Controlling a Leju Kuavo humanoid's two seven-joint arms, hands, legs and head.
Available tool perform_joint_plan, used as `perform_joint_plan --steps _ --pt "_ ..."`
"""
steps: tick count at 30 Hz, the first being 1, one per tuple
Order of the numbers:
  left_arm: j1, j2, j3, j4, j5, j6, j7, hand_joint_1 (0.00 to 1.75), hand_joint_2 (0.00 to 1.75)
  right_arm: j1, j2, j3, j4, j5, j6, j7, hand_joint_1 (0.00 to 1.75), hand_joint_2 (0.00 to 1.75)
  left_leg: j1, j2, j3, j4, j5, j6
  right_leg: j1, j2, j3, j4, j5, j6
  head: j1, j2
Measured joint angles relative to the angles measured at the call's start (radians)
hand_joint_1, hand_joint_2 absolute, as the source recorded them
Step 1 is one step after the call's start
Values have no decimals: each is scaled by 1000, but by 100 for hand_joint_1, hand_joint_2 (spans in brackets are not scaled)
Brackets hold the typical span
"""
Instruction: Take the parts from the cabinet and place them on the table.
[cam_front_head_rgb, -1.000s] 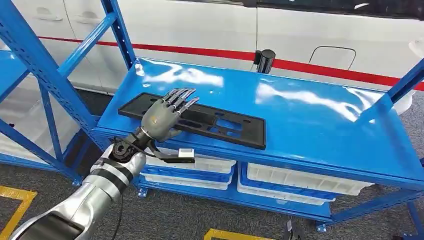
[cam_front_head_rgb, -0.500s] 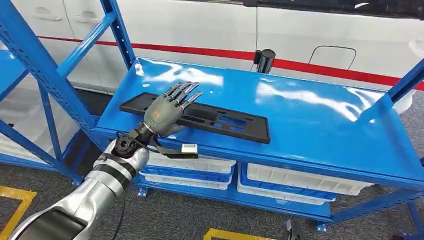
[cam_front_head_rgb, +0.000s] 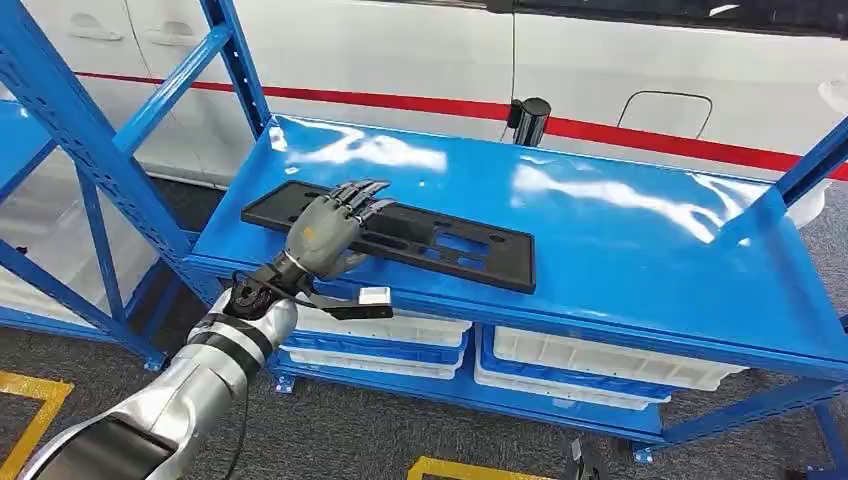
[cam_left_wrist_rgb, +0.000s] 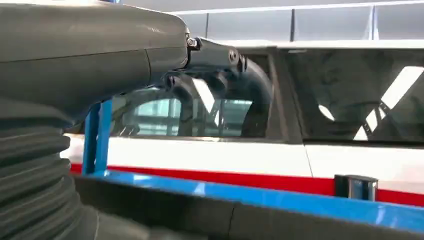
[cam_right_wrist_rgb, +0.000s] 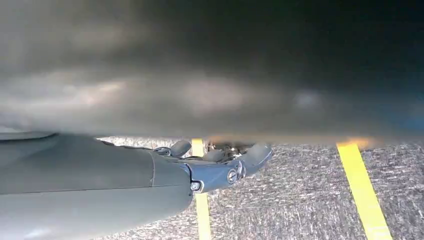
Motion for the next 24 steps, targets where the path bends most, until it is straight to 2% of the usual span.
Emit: perform_joint_plan --steps 11,18,19,24 --pt "-47 -2 -35 106 62 0 21 175 0 0 -2 0 0 0 1 -2 0 0 0 0 -1 0 0 0 0 0 -1 0 0 0 0 0" --pt "-72 -4 -64 139 92 2 25 175 0 0 -6 0 0 0 5 -3 0 0 0 0 -1 0 0 0 0 0 -1 0 0 0 0 0" --pt "-75 -4 -69 142 102 2 27 175 175 0 -6 0 0 0 5 -3 0 0 0 0 -1 0 0 0 0 0 0 0 0 0 0 0" --pt "-78 -4 -83 138 106 5 57 175 175 -1 -7 0 0 0 5 -4 0 0 0 0 -1 0 0 0 0 0 0 0 0 0 0 0"
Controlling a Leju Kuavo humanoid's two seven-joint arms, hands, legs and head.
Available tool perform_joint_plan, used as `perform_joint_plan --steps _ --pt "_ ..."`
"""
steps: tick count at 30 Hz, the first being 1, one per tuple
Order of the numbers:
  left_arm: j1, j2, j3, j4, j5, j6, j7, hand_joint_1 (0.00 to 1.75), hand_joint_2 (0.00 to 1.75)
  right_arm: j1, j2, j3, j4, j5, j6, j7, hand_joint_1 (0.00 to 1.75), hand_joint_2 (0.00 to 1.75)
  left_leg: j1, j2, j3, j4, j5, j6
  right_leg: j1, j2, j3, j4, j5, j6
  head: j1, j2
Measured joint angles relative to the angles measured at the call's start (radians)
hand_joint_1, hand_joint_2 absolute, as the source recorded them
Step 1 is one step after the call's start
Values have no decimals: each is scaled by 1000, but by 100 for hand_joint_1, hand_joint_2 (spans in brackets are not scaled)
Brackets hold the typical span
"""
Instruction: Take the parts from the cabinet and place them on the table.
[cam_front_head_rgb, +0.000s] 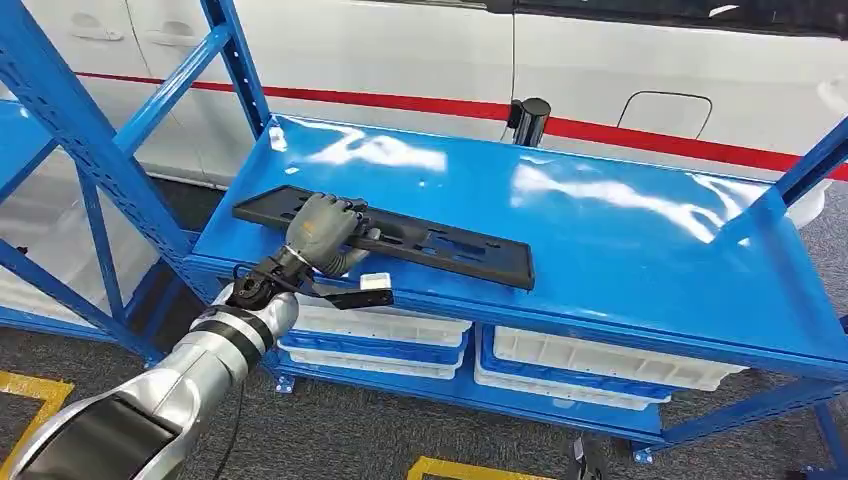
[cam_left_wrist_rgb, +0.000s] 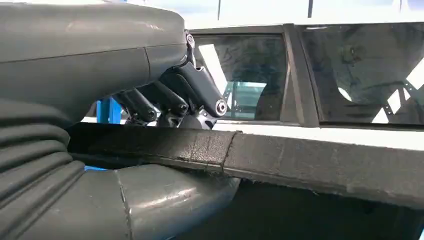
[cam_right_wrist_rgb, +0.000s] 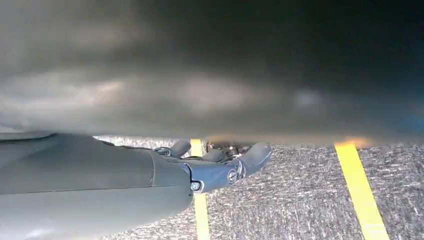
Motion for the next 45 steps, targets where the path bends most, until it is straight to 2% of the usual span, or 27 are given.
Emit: perform_joint_plan --steps 9,21,29,34,41,45 --pt "16 0 16 -36 -18 0 5 175 175 0 0 0 0 -3 0 -1 0 0 0 0 0 0 0 0 0 0 0 0 0 0 0 0" --pt "61 -6 122 -113 -143 0 -66 175 175 -2 0 0 0 0 -1 -1 0 0 0 0 0 0 0 0 0 0 -1 0 0 0 0 0" --pt "132 -8 207 -261 -143 0 -160 175 175 -3 0 0 0 0 -1 -6 0 0 0 1 -1 0 0 -1 0 0 -1 0 0 0 0 0" --pt "204 -5 310 -405 -84 -1 -296 175 175 -2 0 -1 0 -4 -1 -10 0 0 0 1 -1 0 -1 -1 0 1 -2 0 0 0 0 0" --pt "296 40 403 -621 0 -2 -314 175 175 6 3 -7 0 -10 0 -14 0 0 1 3 -2 0 -1 -1 1 2 -3 0 -1 0 0 0" --pt "315 73 432 -697 20 -3 -314 175 175 10 8 -11 0 -13 0 -16 0 0 1 3 -2 0 -1 -1 1 2 -3 0 -1 0 0 0"
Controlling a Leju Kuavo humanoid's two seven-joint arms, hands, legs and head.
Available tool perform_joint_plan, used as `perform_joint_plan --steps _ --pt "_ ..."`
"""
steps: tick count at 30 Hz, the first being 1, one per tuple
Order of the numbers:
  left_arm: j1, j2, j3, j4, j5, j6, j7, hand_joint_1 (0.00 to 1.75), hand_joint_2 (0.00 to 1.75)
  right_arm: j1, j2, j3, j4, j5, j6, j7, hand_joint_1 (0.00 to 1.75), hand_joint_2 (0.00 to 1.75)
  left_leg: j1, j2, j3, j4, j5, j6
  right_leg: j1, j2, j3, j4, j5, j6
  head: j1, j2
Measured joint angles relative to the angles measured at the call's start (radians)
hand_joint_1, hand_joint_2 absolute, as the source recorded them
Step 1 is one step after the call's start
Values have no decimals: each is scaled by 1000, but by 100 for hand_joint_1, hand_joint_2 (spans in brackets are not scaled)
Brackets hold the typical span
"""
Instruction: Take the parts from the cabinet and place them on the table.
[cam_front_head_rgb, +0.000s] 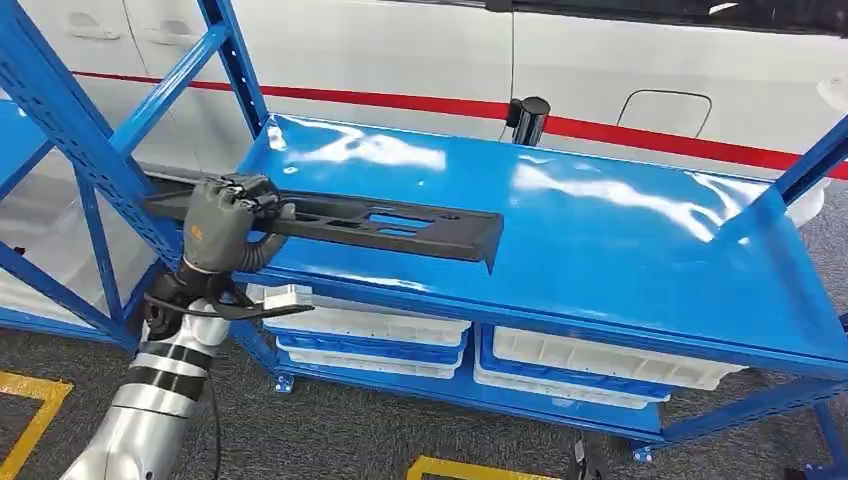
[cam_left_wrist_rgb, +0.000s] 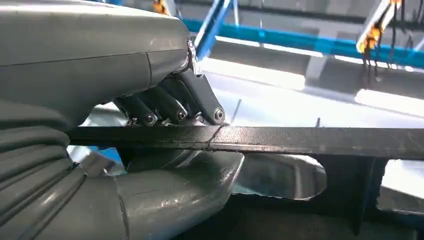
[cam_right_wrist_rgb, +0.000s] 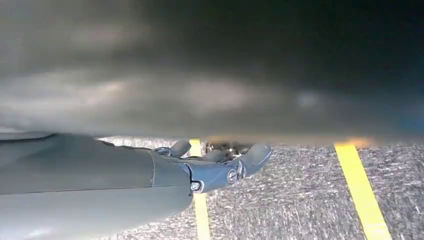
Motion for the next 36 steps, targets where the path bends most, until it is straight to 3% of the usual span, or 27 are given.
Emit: perform_joint_plan --steps 10,11,13,14,15,17,18,19,20,23,24,25,27,29,30,32,33,34,35,36 --pt "15 37 24 -58 18 0 -1 175 175 3 10 -7 0 -6 0 -2 0 0 0 1 0 0 0 0 0 0 0 0 0 0 0 0" --pt "15 40 25 -58 18 0 -1 175 175 3 11 -7 0 -7 1 -2 0 0 -8 1 -2 3 -5 6 -3 0 3 -9 4 7 0 0" --pt "17 45 26 -60 24 0 -1 175 175 2 15 -8 0 -8 1 -4 0 0 1 2 11 -21 6 18 -1 1 5 -10 5 12 -1 0" --pt "18 45 26 -61 26 0 -1 175 175 3 14 -9 0 -8 1 -5 0 0 7 5 22 -34 12 20 -4 2 -10 10 -5 11 2 0" --pt "17 45 26 -63 28 0 -1 175 175 2 15 -10 0 -8 1 -5 0 0 8 9 23 -37 14 24 -4 3 -33 61 -32 5 4 0" --pt "20 45 27 -63 30 0 -1 175 175 4 17 -13 0 -8 2 -5 0 0 8 13 20 -37 14 24 -9 3 -120 228 -99 -1 3 0" --pt "22 48 27 -63 30 0 -1 175 175 7 17 -14 0 -8 2 -5 0 0 8 13 18 -37 14 23 -11 3 -155 296 -119 2 3 0" --pt "24 50 28 -61 30 -1 -1 175 175 10 18 -14 0 -8 2 -5 0 0 10 13 18 -37 14 21 -15 3 -170 319 -118 10 4 0" --pt "26 50 28 -61 30 -1 -1 175 175 13 17 -15 0 -8 2 -5 0 0 14 12 18 -36 13 16 -21 3 -155 285 -98 24 3 0" --pt "25 52 30 -59 30 -1 -1 175 175 12 16 -16 0 -8 2 -6 0 0 27 8 20 -27 6 -14 -41 0 -20 16 4 68 5 0" --pt "24 53 31 -59 30 -1 -1 175 175 11 26 -16 0 -8 3 -6 0 0 17 6 14 -23 2 -27 -32 5 -11 15 0 61 12 0" --pt "24 55 31 -58 30 -2 -1 175 175 12 23 -17 0 -8 3 -6 0 0 18 6 13 -21 4 -33 -32 12 -16 13 2 37 7 0" --pt "24 56 31 -58 30 -2 -1 175 175 14 23 -18 0 -8 3 -6 0 0 21 5 18 -30 10 -42 -29 12 -21 22 0 18 8 0" --pt "24 59 33 -58 30 -2 -1 175 175 13 23 -19 0 -8 3 -6 0 0 29 10 16 -17 -7 -51 -33 13 -16 18 3 -4 6 0" --pt "22 60 34 -58 31 -2 -1 175 175 13 23 -19 0 -8 4 -6 0 0 28 15 -1 25 -35 -50 -31 13 -14 19 1 -9 5 0" --pt "24 62 34 -58 32 -2 -1 175 175 13 23 -21 0 -8 4 -6 0 0 26 14 -83 195 -117 -51 -24 13 -13 19 -1 -18 3 0" --pt "26 63 34 -57 32 -2 -1 175 175 14 23 -21 0 -8 4 -6 0 0 26 14 -124 273 -143 -50 -20 13 -12 19 -2 -22 4 0" --pt "28 63 34 -56 32 -2 -1 175 175 14 24 -21 0 -8 4 -6 0 0 25 14 -146 308 -144 -47 -16 13 -12 19 -3 -25 4 0" --pt "29 63 34 -56 32 -2 -1 175 175 14 24 -21 0 -8 4 -6 0 0 25 14 -141 288 -120 -42 -13 13 -10 19 -4 -26 4 0" --pt "28 63 34 -54 31 -2 -1 175 175 13 24 -22 0 -8 4 -6 0 0 25 14 -114 230 -79 -37 -12 13 -6 19 -5 -28 4 0"
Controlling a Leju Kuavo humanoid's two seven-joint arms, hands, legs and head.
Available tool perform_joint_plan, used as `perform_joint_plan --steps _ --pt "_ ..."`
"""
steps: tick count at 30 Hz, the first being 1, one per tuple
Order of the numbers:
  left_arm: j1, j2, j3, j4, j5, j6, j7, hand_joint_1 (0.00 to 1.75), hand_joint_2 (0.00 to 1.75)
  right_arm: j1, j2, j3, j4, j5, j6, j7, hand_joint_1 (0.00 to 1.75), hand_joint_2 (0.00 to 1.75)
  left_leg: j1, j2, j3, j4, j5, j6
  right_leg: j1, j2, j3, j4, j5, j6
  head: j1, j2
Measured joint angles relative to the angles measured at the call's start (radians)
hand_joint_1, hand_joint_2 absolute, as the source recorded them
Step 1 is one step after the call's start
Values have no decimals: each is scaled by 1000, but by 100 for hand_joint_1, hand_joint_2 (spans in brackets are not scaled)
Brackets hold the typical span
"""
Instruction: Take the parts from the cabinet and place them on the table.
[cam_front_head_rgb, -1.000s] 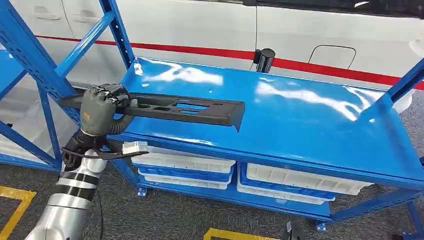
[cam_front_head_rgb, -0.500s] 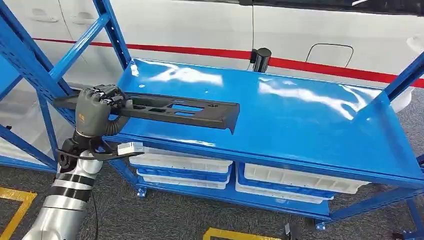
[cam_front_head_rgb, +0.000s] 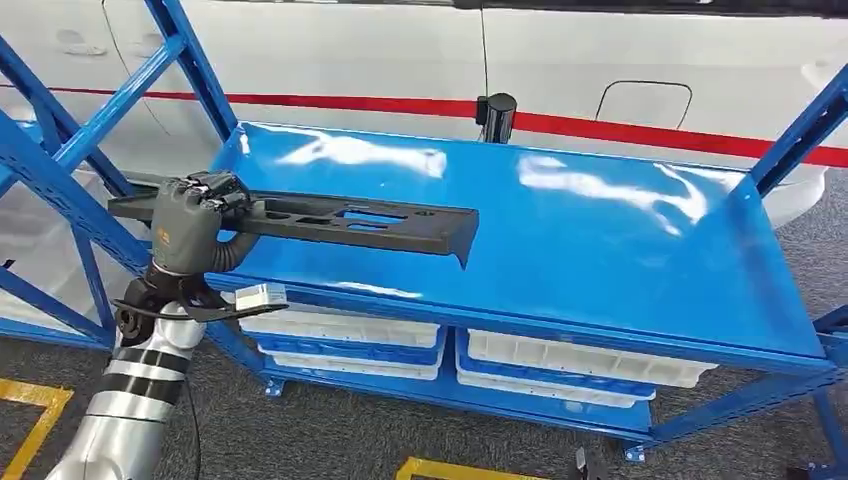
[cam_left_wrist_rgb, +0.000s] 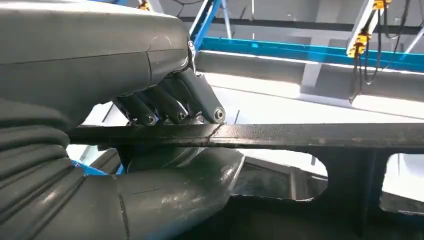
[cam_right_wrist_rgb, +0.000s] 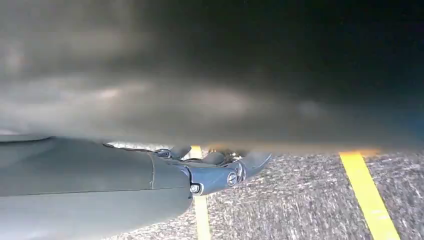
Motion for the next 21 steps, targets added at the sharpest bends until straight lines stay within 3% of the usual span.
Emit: perform_joint_plan --steps 2,3,4,6,8,10,12,13,14,15,17,18,19,21 --pt "-6 0 0 2 -2 0 0 175 175 -1 1 0 0 0 1 0 0 0 -1 0 91 -183 93 12 1 2 8 0 -5 1 0 0" --pt "-14 0 -1 7 -4 0 0 175 175 -1 1 0 0 0 2 0 0 0 -5 -1 111 -217 85 12 6 3 6 1 -6 3 2 0" --pt "-22 -1 -2 14 -7 0 0 175 175 -4 2 0 0 0 3 0 0 0 -9 -1 110 -233 84 10 12 2 -1 4 -6 7 1 0" --pt "-35 -4 -3 32 -18 0 0 175 175 -4 2 0 0 0 3 1 0 0 -19 -2 103 -229 84 14 4 2 -4 -4 -1 20 1 0" --pt "-51 -10 -5 53 -31 0 0 175 175 -5 2 0 0 0 3 1 0 0 -9 -1 108 -243 95 30 5 -2 -18 12 -9 30 1 0" --pt "-72 -20 -10 72 -36 0 -1 175 175 -6 5 0 0 0 3 1 0 0 -13 -3 106 -243 97 38 5 -4 -59 103 -56 24 5 0" --pt "-84 -31 -17 97 -44 0 -2 175 175 -7 5 -1 0 0 3 1 0 0 -16 -3 104 -243 98 41 6 -4 -141 271 -118 18 6 0" --pt "-85 -36 -18 106 -47 0 -2 175 175 -6 5 -1 0 0 3 1 0 0 -18 -2 104 -243 98 41 6 -4 -164 313 -126 21 5 0" --pt "-85 -40 -19 114 -48 0 -2 175 175 -6 5 -1 0 0 3 1 0 0 -19 -2 104 -243 98 41 6 -4 -163 304 -114 27 5 0" --pt "-87 -44 -20 118 -49 0 -2 175 175 -6 5 -1 0 0 3 1 0 0 -20 -2 104 -243 98 41 6 -4 -139 251 -90 35 6 0" --pt "-93 -50 -23 126 -48 0 -2 175 175 -8 3 -2 0 0 3 1 0 0 -20 -3 104 -242 99 41 9 -4 -42 60 -20 45 6 0" --pt "-96 -52 -26 128 -47 0 -2 175 175 -10 2 -2 -1 0 3 1 0 0 -21 -2 104 -242 100 39 11 -4 -11 -8 -8 37 6 0" --pt "-98 -53 -26 131 -46 0 -2 175 175 -10 2 -2 -1 0 3 1 0 0 -29 -3 102 -240 100 35 18 -4 -2 -11 2 29 4 0" --pt "-98 -56 -29 138 -44 0 -2 175 175 -10 2 -2 0 0 3 1 0 0 -27 -2 101 -242 104 28 20 -3 -6 -7 6 22 4 0"
